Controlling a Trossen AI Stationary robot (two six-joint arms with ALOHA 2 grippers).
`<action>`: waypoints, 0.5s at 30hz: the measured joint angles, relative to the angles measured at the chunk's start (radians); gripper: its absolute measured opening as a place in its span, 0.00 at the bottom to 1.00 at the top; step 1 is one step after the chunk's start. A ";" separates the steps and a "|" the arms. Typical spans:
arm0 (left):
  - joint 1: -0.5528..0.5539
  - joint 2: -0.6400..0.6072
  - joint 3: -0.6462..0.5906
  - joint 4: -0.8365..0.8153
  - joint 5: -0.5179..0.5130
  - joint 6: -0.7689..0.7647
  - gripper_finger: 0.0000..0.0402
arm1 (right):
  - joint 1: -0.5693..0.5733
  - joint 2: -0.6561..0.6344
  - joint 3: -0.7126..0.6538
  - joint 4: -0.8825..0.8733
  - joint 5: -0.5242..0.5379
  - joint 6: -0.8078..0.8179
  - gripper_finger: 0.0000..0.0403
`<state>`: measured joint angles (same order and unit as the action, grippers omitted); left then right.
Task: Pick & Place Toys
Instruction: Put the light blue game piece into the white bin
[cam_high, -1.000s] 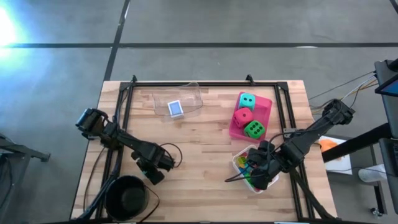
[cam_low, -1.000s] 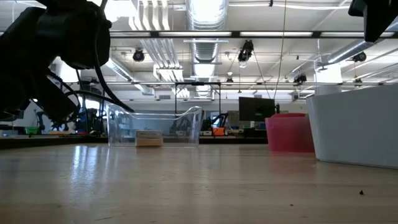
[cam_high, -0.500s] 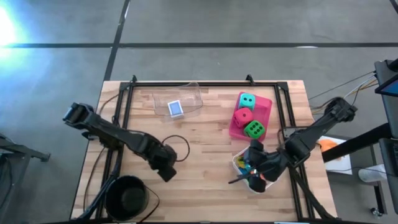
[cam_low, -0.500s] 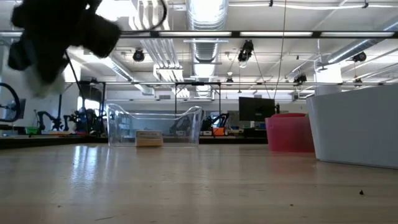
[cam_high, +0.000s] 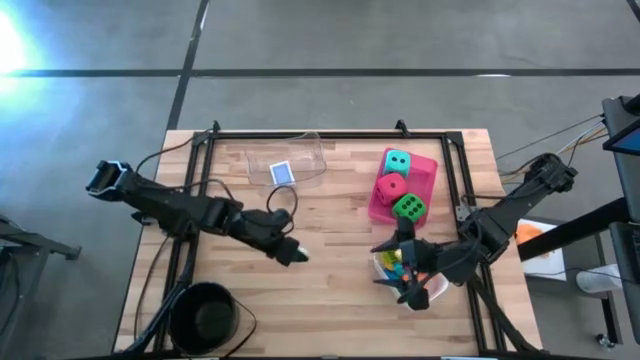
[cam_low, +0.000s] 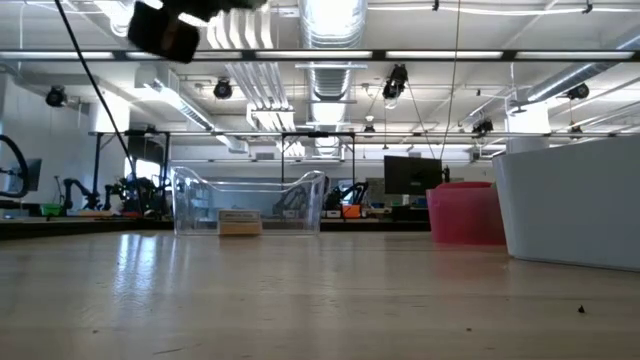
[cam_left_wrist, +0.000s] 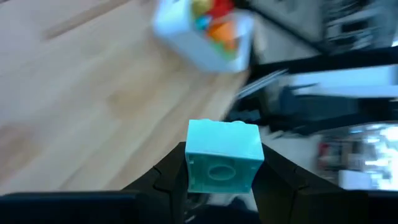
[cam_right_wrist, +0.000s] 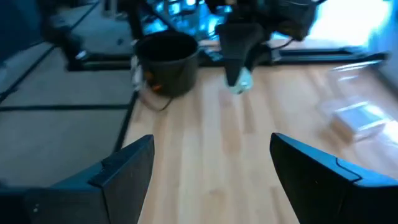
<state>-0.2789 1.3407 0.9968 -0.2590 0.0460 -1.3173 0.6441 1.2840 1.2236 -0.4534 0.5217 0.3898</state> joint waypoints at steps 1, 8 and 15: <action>0.003 0.001 -0.001 0.045 -0.005 -0.001 0.33 | 0.000 0.001 0.000 0.005 0.021 -0.006 0.78; 0.023 0.005 -0.001 0.309 -0.098 -0.006 0.33 | 0.000 -0.002 0.000 0.001 0.144 -0.010 0.78; 0.053 0.005 0.000 0.460 -0.107 -0.021 0.33 | -0.002 -0.001 0.000 0.053 0.198 -0.077 0.78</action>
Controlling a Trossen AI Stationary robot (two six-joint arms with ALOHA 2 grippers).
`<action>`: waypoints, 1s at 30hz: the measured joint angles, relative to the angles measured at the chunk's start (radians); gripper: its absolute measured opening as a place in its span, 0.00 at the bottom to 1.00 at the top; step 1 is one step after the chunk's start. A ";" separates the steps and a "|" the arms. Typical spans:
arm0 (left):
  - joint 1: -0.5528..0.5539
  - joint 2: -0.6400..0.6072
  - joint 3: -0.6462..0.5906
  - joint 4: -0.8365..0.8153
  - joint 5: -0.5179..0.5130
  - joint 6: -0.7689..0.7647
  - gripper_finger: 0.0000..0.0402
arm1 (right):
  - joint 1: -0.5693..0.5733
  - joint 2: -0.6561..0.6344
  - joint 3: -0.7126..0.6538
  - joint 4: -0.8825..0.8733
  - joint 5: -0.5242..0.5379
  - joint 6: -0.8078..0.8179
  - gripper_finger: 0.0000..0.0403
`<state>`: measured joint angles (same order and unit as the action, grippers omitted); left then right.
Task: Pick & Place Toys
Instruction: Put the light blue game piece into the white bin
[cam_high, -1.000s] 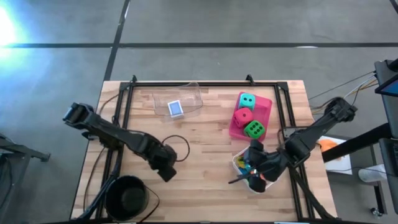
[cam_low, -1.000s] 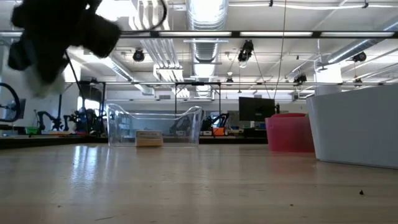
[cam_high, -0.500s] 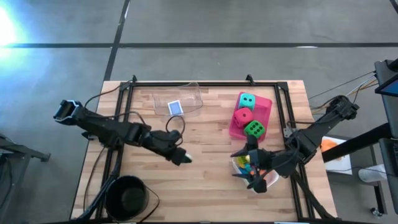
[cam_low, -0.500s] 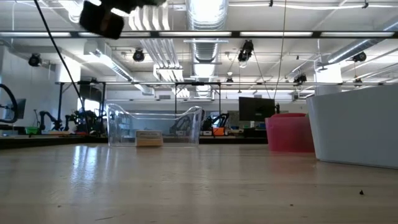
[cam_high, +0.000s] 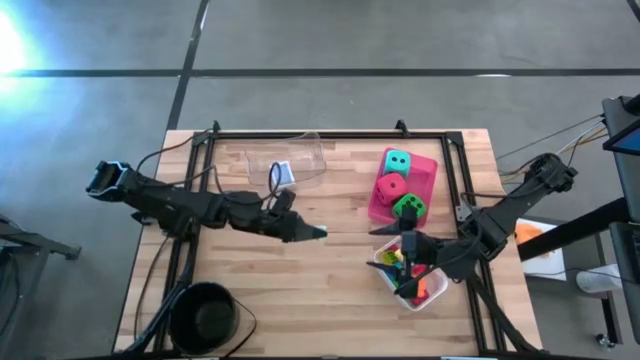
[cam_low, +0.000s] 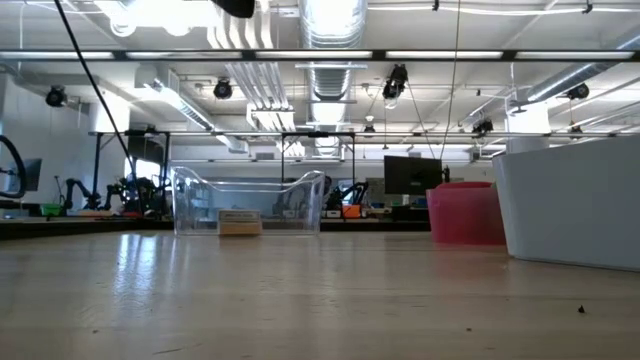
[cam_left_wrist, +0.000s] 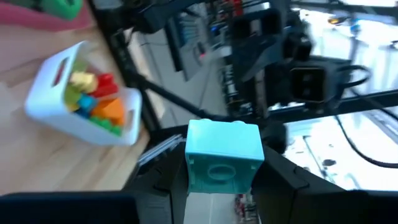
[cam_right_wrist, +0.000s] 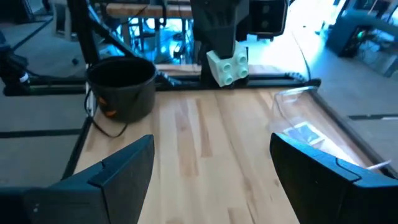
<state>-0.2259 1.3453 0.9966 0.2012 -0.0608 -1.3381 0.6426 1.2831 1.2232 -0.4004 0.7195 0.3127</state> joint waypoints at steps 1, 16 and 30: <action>0.004 0.000 0.000 0.018 0.000 0.004 0.33 | 0.000 0.000 0.000 0.008 0.008 -0.007 0.78; 0.065 0.057 0.104 0.205 0.032 0.138 0.33 | -0.043 0.001 0.000 0.138 0.042 -0.125 0.78; 0.082 0.218 0.315 0.122 0.209 0.184 0.33 | -0.084 0.026 0.113 0.258 0.009 -0.413 0.78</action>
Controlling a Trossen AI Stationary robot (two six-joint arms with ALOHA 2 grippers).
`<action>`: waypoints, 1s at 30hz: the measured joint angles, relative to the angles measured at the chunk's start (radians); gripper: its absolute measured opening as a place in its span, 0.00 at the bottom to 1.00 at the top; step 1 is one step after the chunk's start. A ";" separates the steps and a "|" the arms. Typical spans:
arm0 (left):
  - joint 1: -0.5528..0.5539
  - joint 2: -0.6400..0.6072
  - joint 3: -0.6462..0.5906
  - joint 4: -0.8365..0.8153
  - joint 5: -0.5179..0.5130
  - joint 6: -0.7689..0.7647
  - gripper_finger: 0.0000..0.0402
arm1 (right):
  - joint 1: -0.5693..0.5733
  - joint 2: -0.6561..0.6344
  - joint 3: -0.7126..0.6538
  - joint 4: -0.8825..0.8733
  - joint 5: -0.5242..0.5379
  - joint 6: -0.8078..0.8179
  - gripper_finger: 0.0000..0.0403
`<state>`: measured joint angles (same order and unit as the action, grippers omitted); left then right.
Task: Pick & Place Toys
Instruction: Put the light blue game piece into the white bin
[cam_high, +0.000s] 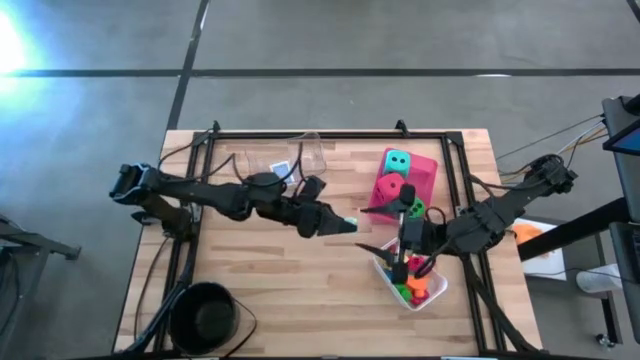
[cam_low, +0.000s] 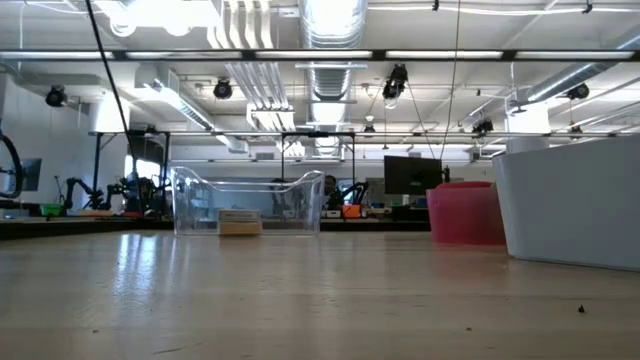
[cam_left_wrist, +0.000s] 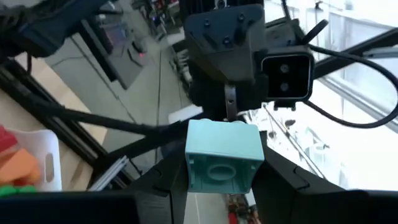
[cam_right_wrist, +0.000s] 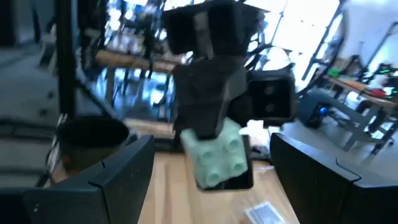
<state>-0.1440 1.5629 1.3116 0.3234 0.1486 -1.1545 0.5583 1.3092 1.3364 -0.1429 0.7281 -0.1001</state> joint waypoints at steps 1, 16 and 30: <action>0.001 0.004 0.005 0.000 0.012 0.002 0.33 | -0.001 0.002 0.011 -0.034 -0.012 0.002 0.78; 0.006 0.037 0.042 -0.001 0.066 0.032 0.33 | -0.021 0.087 0.116 -0.124 -0.076 0.018 0.78; 0.004 0.039 0.042 0.051 0.109 0.058 0.33 | -0.029 0.110 0.143 -0.145 -0.074 0.018 0.54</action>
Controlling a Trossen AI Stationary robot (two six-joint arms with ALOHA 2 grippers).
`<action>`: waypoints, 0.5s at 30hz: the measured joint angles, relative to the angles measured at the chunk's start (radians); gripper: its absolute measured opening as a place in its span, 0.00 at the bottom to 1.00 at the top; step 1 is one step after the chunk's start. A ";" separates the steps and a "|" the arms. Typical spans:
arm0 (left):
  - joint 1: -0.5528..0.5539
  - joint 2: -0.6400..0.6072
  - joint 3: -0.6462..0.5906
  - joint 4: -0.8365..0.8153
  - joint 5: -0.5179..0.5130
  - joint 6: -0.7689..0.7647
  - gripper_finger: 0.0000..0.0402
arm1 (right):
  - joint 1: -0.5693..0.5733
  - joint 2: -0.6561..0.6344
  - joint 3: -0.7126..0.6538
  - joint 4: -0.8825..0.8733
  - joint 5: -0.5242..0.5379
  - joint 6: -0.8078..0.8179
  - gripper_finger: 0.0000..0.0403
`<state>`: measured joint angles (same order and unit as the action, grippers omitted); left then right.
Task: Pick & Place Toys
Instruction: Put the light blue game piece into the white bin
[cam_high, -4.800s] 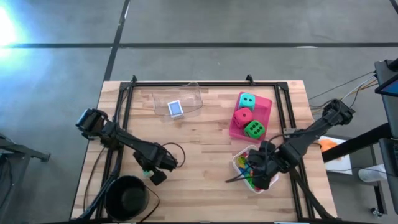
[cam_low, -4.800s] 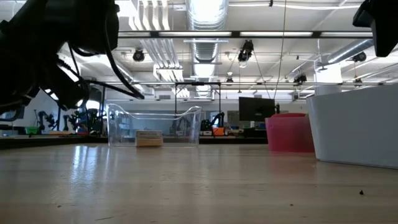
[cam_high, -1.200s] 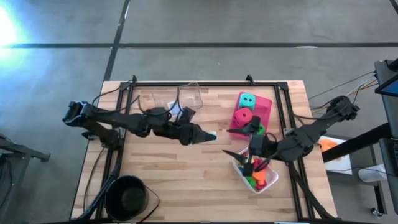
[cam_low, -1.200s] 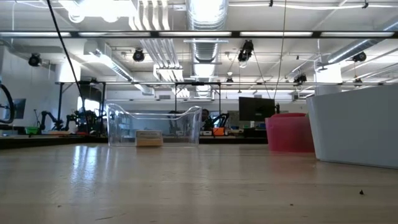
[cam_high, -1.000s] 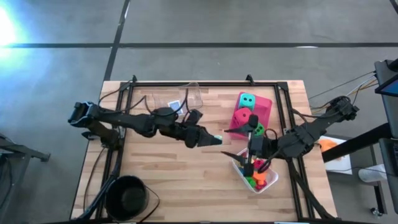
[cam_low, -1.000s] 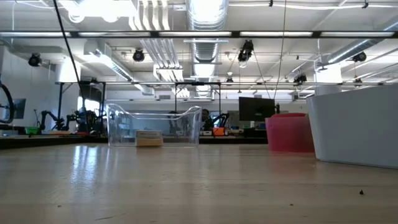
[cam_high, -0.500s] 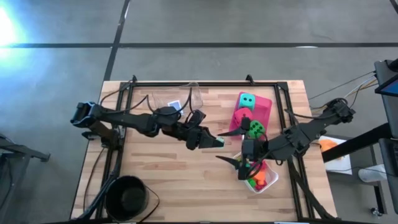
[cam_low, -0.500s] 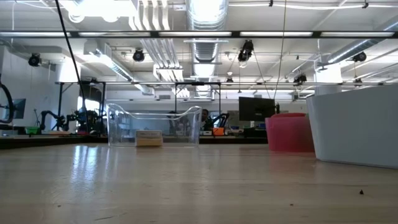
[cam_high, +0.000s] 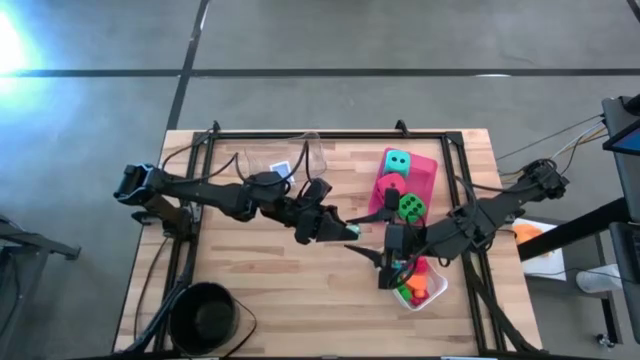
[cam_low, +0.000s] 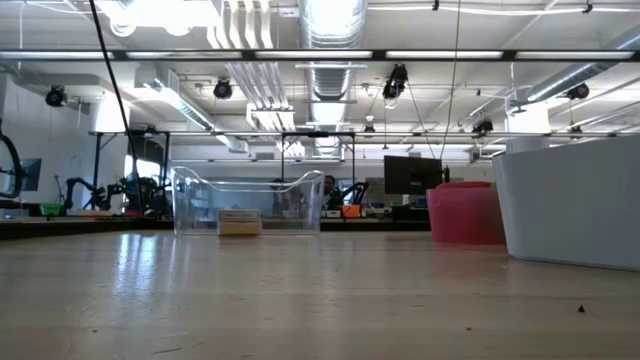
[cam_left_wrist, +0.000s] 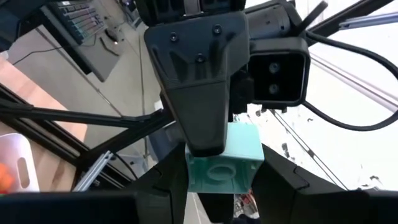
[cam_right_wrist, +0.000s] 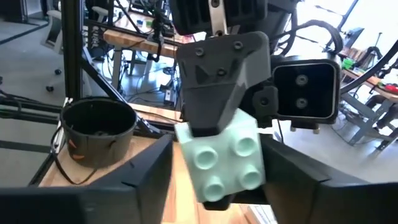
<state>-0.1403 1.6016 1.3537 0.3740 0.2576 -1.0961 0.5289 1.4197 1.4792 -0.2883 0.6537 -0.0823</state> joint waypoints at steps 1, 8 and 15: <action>0.000 0.000 0.000 0.000 0.002 0.000 0.33 | 0.000 -0.001 0.000 0.000 0.000 0.000 0.51; 0.000 0.000 0.000 -0.005 0.022 -0.012 0.33 | 0.000 -0.002 0.004 -0.007 -0.002 -0.047 0.35; -0.002 0.000 0.000 -0.008 0.033 -0.001 0.43 | 0.000 -0.002 0.004 -0.002 0.000 -0.031 0.34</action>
<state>-0.1425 1.6016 1.3533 0.3662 0.2910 -1.0970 0.5289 1.4178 1.4830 -0.2905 0.6533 -0.1128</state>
